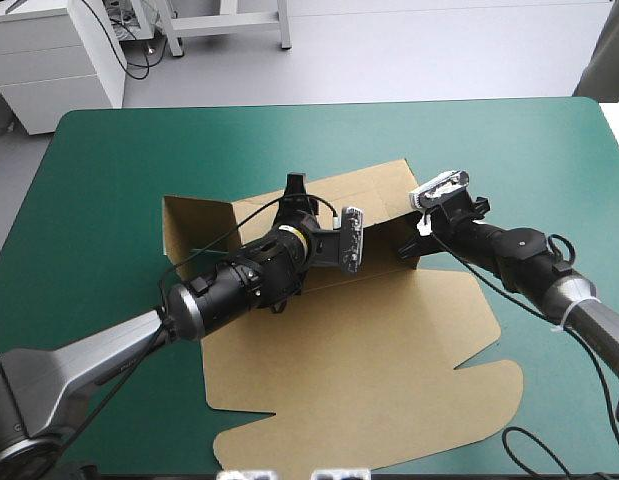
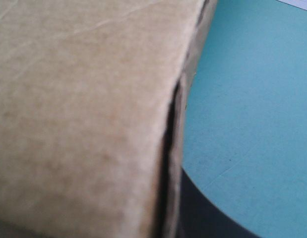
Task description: Fold the box
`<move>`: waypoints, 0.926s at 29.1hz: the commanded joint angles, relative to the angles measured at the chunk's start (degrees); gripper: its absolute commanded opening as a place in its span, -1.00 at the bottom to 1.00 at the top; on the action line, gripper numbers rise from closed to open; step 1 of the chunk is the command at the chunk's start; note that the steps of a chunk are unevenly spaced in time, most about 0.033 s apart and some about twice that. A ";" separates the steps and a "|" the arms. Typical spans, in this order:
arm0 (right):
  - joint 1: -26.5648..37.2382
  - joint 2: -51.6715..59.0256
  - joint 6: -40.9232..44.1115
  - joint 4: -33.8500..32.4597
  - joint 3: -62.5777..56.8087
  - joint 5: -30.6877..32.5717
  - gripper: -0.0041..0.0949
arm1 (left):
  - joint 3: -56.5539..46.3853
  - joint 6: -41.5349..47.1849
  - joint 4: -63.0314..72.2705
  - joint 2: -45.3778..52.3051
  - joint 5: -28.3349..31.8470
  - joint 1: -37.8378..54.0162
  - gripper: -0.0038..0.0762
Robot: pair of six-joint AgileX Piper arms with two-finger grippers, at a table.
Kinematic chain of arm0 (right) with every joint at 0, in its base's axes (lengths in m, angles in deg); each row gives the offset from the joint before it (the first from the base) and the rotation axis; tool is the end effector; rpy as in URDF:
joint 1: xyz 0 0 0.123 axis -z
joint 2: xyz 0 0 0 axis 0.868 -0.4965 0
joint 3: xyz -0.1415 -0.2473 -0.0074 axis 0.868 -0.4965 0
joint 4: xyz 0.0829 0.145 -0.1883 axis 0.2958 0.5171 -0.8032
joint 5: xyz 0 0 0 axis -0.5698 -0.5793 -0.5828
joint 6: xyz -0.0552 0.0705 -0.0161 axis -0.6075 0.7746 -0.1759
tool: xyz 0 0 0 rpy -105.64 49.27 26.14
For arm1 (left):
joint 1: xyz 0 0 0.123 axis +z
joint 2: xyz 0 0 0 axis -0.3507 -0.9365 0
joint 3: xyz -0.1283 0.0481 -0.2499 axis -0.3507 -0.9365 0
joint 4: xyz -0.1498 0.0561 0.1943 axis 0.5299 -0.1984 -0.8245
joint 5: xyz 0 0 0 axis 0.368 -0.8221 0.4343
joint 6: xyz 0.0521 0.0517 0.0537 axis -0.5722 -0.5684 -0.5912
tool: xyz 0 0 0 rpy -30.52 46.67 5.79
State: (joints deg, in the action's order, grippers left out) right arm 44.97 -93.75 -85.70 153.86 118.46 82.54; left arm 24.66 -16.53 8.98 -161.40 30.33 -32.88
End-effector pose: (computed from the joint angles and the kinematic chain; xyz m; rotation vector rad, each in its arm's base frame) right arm 0.2999 0.1038 0.2594 -0.6628 2.0207 0.2647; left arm 0.2444 -0.2614 0.3123 1.7905 1.5243 0.5717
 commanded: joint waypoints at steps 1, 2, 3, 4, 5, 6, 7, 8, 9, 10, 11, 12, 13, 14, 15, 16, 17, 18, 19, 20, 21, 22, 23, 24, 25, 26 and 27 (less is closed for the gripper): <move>-1.04 1.93 -0.12 1.23 2.34 5.58 -0.95 | 0.28 -0.11 6.34 3.09 0.37 -3.36 0.49; -1.04 1.93 0.32 1.23 2.34 5.13 -0.95 | 0.28 -0.11 6.34 3.38 -0.47 -4.31 0.50; -1.04 1.93 0.59 1.23 2.34 4.73 -0.95 | 0.28 -0.11 6.34 3.92 -1.88 -5.34 0.50; -1.04 1.93 0.75 1.23 2.34 4.59 -0.95 | 0.28 -0.11 6.34 4.62 -3.67 -6.61 0.50; -1.04 1.93 0.75 1.23 2.34 4.51 -0.95 | 0.28 -0.11 6.08 5.43 -5.77 -8.27 0.50; -1.04 1.93 0.75 1.23 2.34 4.51 -0.95 | 0.28 -0.11 5.96 6.02 -6.46 -9.26 0.50; -1.04 1.93 0.75 1.23 2.34 4.51 -0.95 | 0.28 0.01 5.88 6.62 -6.72 -9.99 0.50; -1.04 1.93 0.75 1.23 2.34 4.51 -0.95 | 0.28 0.17 5.88 7.43 -6.72 -10.86 0.50; -1.04 1.93 0.75 1.23 2.34 4.51 -0.95 | 0.28 0.17 5.88 8.34 -6.72 -11.71 0.50; -1.04 1.93 0.75 1.23 2.34 4.37 -0.95 | 0.28 0.33 5.72 9.27 -6.47 -12.56 0.50; -1.04 1.93 0.75 1.23 2.34 4.20 -0.95 | 0.28 0.33 5.59 10.06 -6.36 -13.37 0.50; -1.04 1.93 0.75 1.23 2.34 3.99 -0.95 | 0.28 0.41 5.14 11.04 -6.24 -14.14 0.49; -1.04 1.93 0.75 1.23 2.34 3.83 -0.95 | 0.28 0.73 4.83 12.00 -5.86 -14.79 0.48; -1.04 1.93 0.75 1.23 2.34 3.68 -0.95 | 0.28 0.99 4.57 12.89 -5.60 -15.23 0.45; -1.04 1.93 0.75 1.23 2.34 3.24 -0.95 | 0.28 0.99 4.09 13.69 -5.34 -15.57 0.40; -1.04 1.93 0.75 1.23 2.34 2.63 -0.96 | 0.28 0.99 3.45 14.39 -4.93 -15.70 0.29; -1.04 1.93 0.75 1.23 2.34 2.25 -0.96 | 0.28 0.99 2.84 14.82 -4.81 -15.81 0.17; -1.04 1.93 0.75 1.23 2.34 2.25 -0.96 | 0.28 0.99 1.86 15.27 -4.81 -15.81 -0.08; -1.04 1.93 0.75 1.23 2.34 1.99 -0.96 | 0.28 1.23 0.54 15.62 -4.81 -15.81 -0.34; -1.04 1.93 0.75 1.23 2.34 1.99 -0.96 | 0.28 1.77 -0.52 15.70 -4.81 -15.41 -0.56; -1.04 1.93 0.75 1.23 2.34 1.99 -0.96 | 0.28 2.33 -1.85 15.83 -4.56 -15.00 -0.83; -1.04 1.93 0.75 1.23 2.34 1.99 -0.96 | 0.41 2.20 -2.47 15.83 -4.56 -14.32 -0.90; -1.04 1.93 0.75 1.23 2.34 1.99 -0.96 | 0.64 2.20 -2.47 15.71 -4.29 -13.49 -0.86; -1.04 1.93 0.75 1.23 2.34 1.99 -0.96 | 1.07 2.20 -2.05 15.71 -3.90 -11.80 -0.85; -1.04 1.93 0.75 1.23 2.34 1.99 -0.96 | 1.45 2.20 -1.21 15.61 -3.61 -10.39 -0.86; -1.04 1.93 0.75 1.23 2.34 1.99 -0.96 | 1.97 2.20 -0.33 15.49 -3.21 -8.81 -0.86; -1.04 1.93 0.75 1.23 2.34 1.99 -0.96 | 2.74 2.20 1.38 15.49 -2.63 -6.12 -0.86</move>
State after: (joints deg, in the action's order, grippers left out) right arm 44.09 -93.77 -84.85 153.53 118.83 84.88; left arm 24.22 -15.22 10.14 -147.63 24.60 -43.52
